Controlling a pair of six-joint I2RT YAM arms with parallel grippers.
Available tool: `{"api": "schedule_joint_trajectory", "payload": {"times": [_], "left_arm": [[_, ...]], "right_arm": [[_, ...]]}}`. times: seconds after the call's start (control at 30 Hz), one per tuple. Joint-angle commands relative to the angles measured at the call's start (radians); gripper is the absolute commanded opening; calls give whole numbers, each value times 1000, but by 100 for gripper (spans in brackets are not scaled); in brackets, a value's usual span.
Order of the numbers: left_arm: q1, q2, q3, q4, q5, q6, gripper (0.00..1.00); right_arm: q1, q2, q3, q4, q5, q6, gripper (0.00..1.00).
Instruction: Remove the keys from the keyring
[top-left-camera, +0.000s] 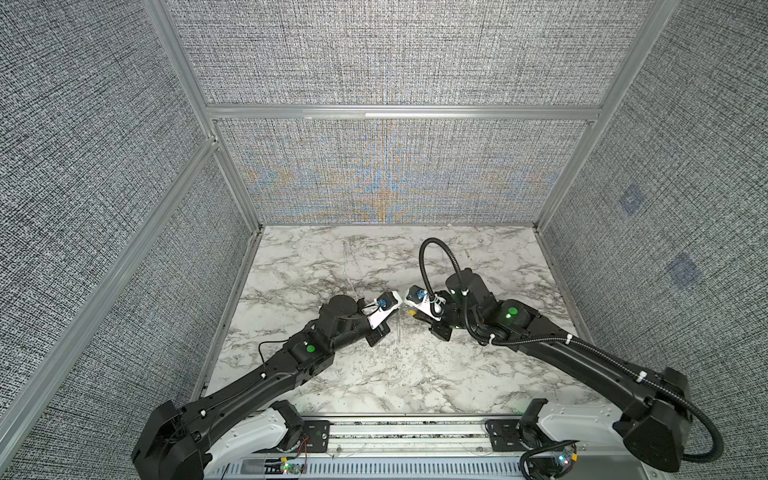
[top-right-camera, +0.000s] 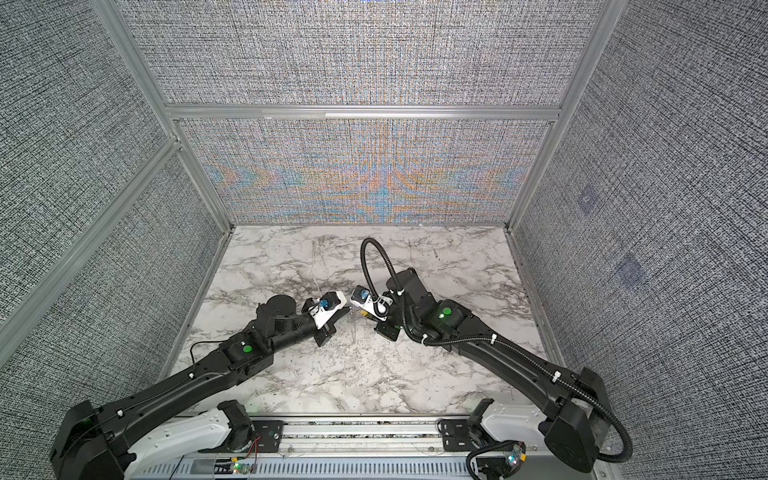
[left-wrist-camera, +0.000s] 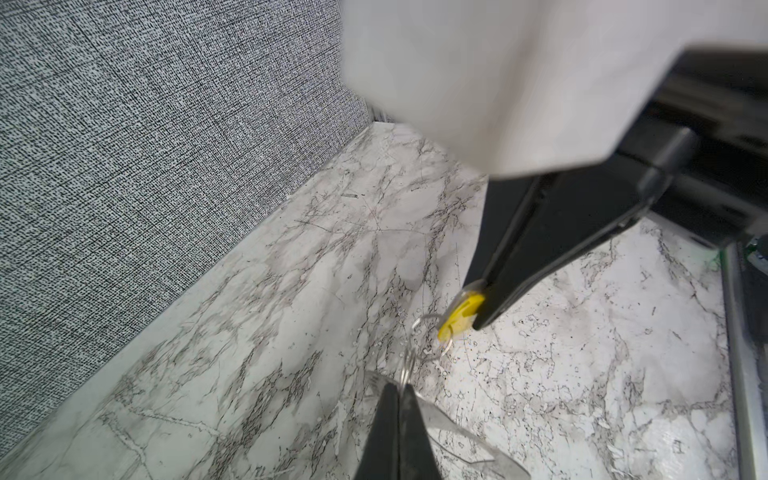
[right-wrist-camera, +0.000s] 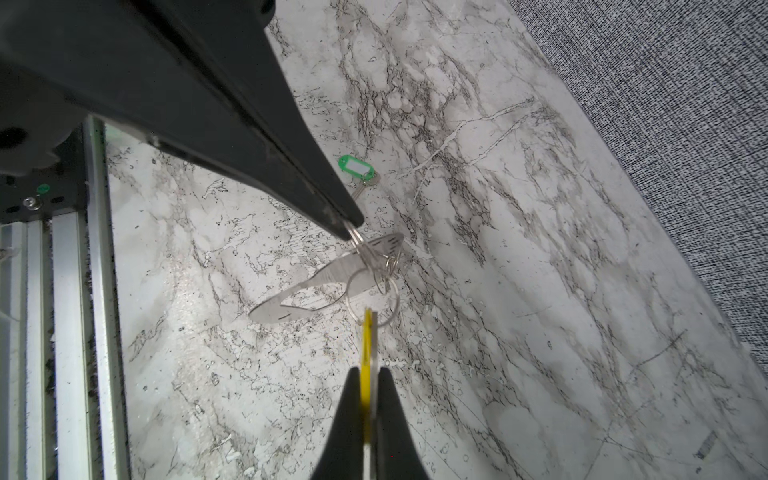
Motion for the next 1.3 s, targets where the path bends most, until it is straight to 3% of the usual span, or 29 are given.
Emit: {"api": "schedule_joint_trajectory", "payload": {"times": [0.0, 0.63, 0.97, 1.27], "left_arm": [[6, 14, 12, -23, -100, -21, 0], [6, 107, 72, -87, -58, -79, 0], [6, 118, 72, -74, -53, -150, 0], [6, 108, 68, -63, -26, -150, 0]], "right_arm": [[1, -15, 2, -36, 74, -22, 0], [3, -52, -8, 112, 74, -91, 0], [8, -22, 8, 163, -10, -122, 0], [6, -21, 13, 113, -2, -154, 0]]}}
